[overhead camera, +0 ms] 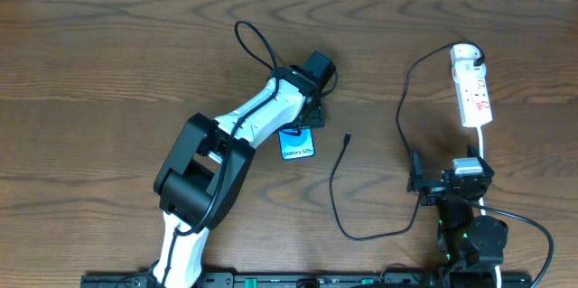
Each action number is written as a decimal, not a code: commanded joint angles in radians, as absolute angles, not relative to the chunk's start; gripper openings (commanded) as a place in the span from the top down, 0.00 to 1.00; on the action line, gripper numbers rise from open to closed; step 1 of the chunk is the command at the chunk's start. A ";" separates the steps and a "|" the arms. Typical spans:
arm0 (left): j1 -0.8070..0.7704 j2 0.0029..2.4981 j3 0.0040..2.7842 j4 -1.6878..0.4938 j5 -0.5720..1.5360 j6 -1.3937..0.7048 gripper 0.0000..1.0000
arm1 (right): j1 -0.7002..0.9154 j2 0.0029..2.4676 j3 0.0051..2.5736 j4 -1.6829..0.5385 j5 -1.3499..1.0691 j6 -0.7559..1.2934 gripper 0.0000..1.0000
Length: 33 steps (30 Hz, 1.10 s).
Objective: Plug charger to phone and switch on socket
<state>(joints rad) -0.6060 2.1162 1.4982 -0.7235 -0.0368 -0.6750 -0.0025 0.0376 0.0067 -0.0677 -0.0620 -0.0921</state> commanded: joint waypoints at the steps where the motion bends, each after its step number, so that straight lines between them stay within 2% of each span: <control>1: -0.607 2.140 1.488 -0.727 -0.052 -0.667 0.02 | 0.007 0.036 0.006 -0.072 -0.058 -0.102 0.01; 14: -0.608 2.185 1.488 -0.731 -0.021 -0.675 0.01 | 0.007 0.036 0.006 -0.072 -0.058 -0.102 0.01; 16: -0.608 2.193 1.488 -0.731 0.014 -0.678 0.10 | 0.007 0.036 0.006 -0.072 -0.059 -0.102 0.01; 22: -0.608 2.197 1.488 -0.731 0.015 -0.678 0.22 | 0.007 0.036 0.006 -0.072 -0.058 -0.102 0.01; 33: -0.607 2.193 1.489 -0.735 0.015 -0.678 0.24 | 0.007 0.036 0.006 -0.072 -0.059 -0.102 0.01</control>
<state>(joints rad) -0.6060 2.1319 1.5021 -0.7269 -0.0174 -0.6765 -0.0025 0.0376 0.0067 -0.0677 -0.0624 -0.0921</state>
